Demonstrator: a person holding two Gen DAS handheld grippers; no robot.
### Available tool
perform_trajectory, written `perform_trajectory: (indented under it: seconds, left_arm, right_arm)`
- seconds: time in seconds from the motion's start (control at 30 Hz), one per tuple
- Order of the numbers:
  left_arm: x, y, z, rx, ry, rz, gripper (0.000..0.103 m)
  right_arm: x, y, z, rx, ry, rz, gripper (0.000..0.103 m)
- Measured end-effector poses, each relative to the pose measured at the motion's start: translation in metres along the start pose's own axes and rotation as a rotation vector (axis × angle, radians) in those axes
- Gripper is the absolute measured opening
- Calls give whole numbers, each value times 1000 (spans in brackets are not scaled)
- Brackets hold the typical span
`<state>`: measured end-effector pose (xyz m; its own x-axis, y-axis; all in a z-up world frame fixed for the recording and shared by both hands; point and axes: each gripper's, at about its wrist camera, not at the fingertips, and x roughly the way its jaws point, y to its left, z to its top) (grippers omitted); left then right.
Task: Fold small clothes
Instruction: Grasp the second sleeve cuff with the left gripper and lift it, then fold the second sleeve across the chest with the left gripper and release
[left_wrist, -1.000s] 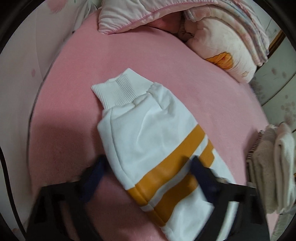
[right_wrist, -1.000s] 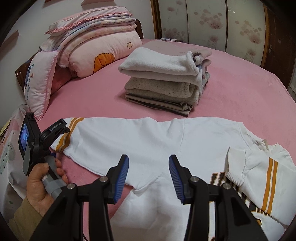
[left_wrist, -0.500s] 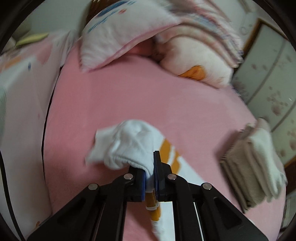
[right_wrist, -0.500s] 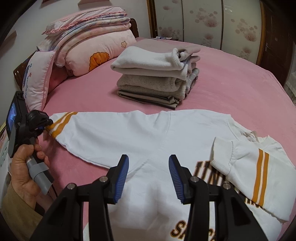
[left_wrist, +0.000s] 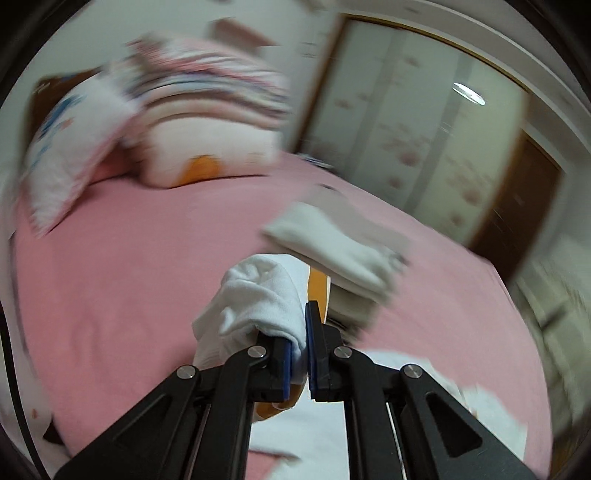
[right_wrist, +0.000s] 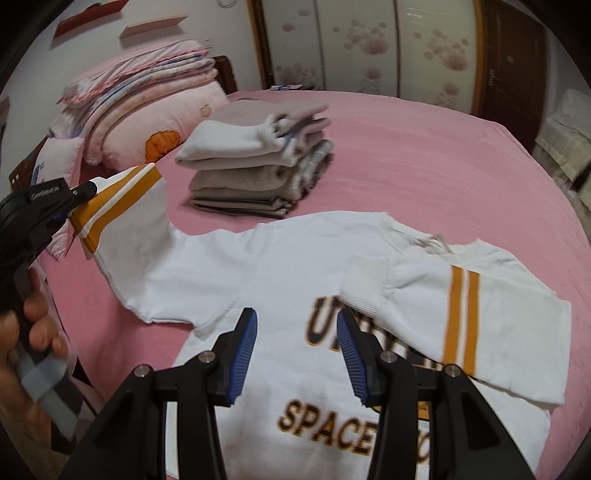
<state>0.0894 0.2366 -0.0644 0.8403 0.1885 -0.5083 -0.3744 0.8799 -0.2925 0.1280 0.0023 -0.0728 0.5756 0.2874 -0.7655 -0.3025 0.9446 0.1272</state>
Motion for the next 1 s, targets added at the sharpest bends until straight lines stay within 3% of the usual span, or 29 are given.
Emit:
perform_trajectory:
  seconds: [0.13,0.23,0.3,0.37,0.47,0.57,0.8,1.0]
  left_arm:
    - [2,-61,-43,212,45,-74,5]
    - [17,-102,-85,382,143,-116,6]
    - [27,-119,-111,464,209,-121,12]
    - [32,-125,-130,503,264,-122,26]
    - [27,-124,-143,478,299,-167,42]
    - [19,-113,-143,406,348,-261,58]
    - [1,-78,-145,266,421,-377,71]
    - [-2,-47,-154,110,469,-426,72]
  right_arm:
    - [-8,-41,-13,89,6,-54,45]
    - [-11,-68,-25,146,22,-93,45]
    - [-12,-86,-36,180,36,-118,45]
    - [-13,-100,-45,205,49,-136,45]
    - [-14,-116,-57,234,61,-150,45]
    - [-12,-124,-64,257,72,-148,45]
    - [-5,-118,-66,261,77,-99,45]
    - [-2,-92,-54,180,73,-20,45]
